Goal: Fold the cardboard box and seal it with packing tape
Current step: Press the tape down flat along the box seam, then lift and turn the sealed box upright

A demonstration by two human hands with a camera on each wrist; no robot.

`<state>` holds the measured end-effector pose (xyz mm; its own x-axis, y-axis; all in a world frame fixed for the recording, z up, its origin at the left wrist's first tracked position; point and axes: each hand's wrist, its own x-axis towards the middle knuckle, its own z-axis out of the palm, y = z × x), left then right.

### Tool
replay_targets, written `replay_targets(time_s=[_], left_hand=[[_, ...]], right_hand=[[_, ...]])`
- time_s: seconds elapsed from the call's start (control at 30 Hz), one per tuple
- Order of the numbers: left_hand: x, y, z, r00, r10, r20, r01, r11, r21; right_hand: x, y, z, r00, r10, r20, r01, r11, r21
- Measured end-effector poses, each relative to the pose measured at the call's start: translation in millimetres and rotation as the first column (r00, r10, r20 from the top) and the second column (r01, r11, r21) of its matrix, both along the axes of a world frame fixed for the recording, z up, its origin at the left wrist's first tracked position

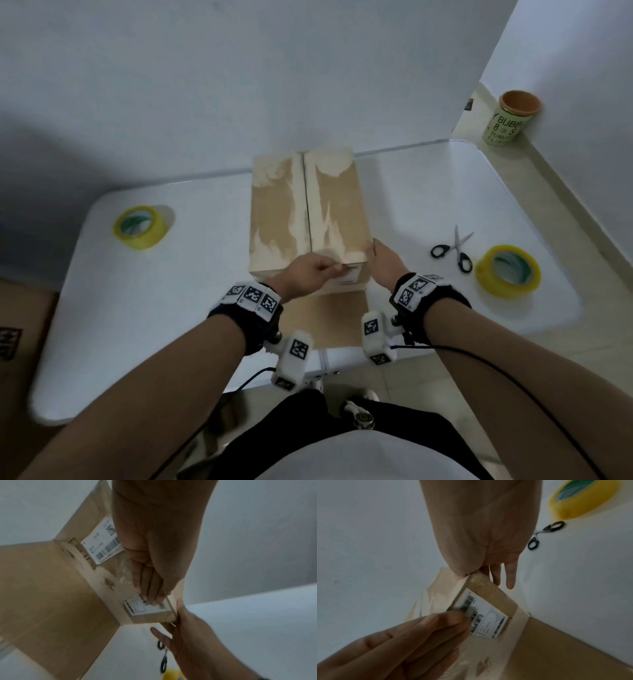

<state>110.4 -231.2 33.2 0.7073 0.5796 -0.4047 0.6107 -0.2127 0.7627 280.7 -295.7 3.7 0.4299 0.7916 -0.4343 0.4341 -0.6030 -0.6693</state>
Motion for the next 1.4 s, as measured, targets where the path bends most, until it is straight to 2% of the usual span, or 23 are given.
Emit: replay_targets(time_s=[0.17,0.33,0.43,0.5,0.57,0.63,0.67,0.73,0.77,0.83,0.9,1.0,1.07,1.13,1.2,1.27,1.33,1.4], left_hand=[[-45,18,3,0.990,0.137,0.025,-0.132,0.981,-0.144],[-99,41,6,0.949,0.299,-0.103,-0.312,0.940,-0.142],[-112,46,3,0.909,0.381,-0.167,-0.407,0.899,-0.162],[-113,48,-2,0.864,0.449,-0.227,-0.481,0.870,-0.107],[-113,53,-6,0.780,0.570,-0.260,-0.597,0.801,-0.035],[-115,57,-4,0.713,0.674,-0.196,-0.697,0.713,-0.083],[-113,57,-3,0.702,0.698,-0.144,-0.712,0.678,-0.184],[-106,48,8,0.719,0.693,-0.053,-0.652,0.646,-0.396],[-100,45,10,0.737,0.675,-0.032,-0.615,0.651,-0.446],[-90,40,12,0.785,0.620,-0.011,-0.561,0.703,-0.436],[-85,41,10,0.793,0.610,-0.001,-0.573,0.744,-0.343],[-78,47,22,0.793,0.606,0.072,-0.587,0.789,-0.180],[-69,53,44,0.828,0.552,0.097,-0.556,0.831,0.026],[-58,59,67,0.876,0.478,0.065,-0.476,0.836,0.274],[-48,63,82,0.909,0.416,0.015,-0.376,0.805,0.460],[-39,61,91,0.928,0.372,-0.004,-0.304,0.764,0.569],[-27,54,103,0.948,0.316,0.032,-0.257,0.704,0.662],[-9,48,121,0.968,0.242,0.065,-0.209,0.637,0.742]], right_hand=[[0,1,2,0.998,0.050,0.042,-0.050,0.999,0.001],[-1,1,2,0.998,0.037,0.054,-0.037,0.999,-0.007],[-3,1,2,0.999,0.030,0.043,-0.029,0.999,-0.017],[-3,1,2,0.999,0.017,0.035,-0.017,1.000,-0.017],[-3,0,2,0.999,0.018,0.029,-0.018,1.000,-0.022],[-2,-3,4,0.999,0.029,0.012,-0.029,1.000,-0.005],[-2,-3,7,1.000,0.027,-0.001,-0.027,1.000,-0.003],[-2,-2,10,0.999,0.027,-0.021,-0.027,1.000,-0.005],[0,1,8,0.999,0.024,-0.034,-0.025,1.000,-0.015],[3,5,8,0.996,0.004,-0.087,-0.007,1.000,-0.029],[5,8,9,0.977,-0.077,-0.201,0.073,0.997,-0.027],[6,9,20,0.888,-0.244,-0.391,0.244,0.968,-0.051],[9,10,29,0.833,-0.279,-0.478,0.287,0.956,-0.060],[13,10,38,0.798,-0.287,-0.529,0.313,0.949,-0.042],[18,5,49,0.794,-0.295,-0.531,0.328,0.944,-0.033],[22,-3,56,0.785,-0.307,-0.539,0.343,0.939,-0.036],[23,-14,57,0.728,-0.335,-0.598,0.376,0.925,-0.060],[22,-22,56,0.631,-0.381,-0.675,0.446,0.891,-0.085]])
